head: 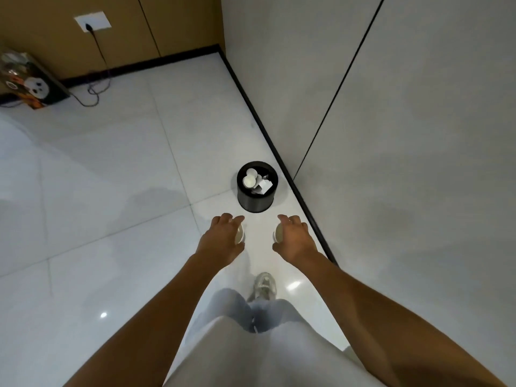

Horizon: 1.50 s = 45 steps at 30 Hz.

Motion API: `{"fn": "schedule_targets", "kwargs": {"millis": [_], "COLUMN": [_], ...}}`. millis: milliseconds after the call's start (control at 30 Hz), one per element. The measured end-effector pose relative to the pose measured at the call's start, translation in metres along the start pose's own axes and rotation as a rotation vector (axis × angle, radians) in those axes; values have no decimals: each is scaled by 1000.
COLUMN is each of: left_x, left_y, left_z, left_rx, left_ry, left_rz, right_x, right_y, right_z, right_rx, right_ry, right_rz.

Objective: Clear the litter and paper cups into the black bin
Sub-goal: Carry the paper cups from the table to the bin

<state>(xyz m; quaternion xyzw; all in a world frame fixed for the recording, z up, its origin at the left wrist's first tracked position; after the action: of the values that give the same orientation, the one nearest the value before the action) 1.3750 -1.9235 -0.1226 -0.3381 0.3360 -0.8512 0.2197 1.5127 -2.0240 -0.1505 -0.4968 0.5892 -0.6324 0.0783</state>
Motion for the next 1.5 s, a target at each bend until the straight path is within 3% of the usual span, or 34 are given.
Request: {"fn": "schedule_targets", "kwargs": {"millis": [333,600,933,1133,1500], "left_x": [-142,-264,-388,-437,-497], "left_y": [-55,-75,-10,60,122], "left_z": [-23,-64,-159,-211,-266], "left_rx": [65,48,110,152,215], "left_ry": [-85,-130,-242,-240,-243], "left_rz": [10,-20,22,33,91], "right_x": [-149,-276,-446,-534,-618], "right_y": [-48,-59,51,148,239], "right_z": [-34,-50,-37,-16,-27], "right_rx": [6,-27,-182,-137,-94], "right_ry": [-35,18,47,18,-98], "right_rz": [-76,0,-40,-74,32]}}
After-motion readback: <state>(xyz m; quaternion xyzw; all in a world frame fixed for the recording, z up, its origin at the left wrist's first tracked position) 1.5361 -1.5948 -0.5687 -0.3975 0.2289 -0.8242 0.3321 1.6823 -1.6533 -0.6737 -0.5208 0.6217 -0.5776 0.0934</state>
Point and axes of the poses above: each hand's wrist, its own x-axis away from the middle knuckle, its own y-axis out of the palm, z = x × y, the point moved 9 cm from there along -x, towards the middle knuckle, and after that the axes turned 12 degrees about x, right-handed, at the moved point
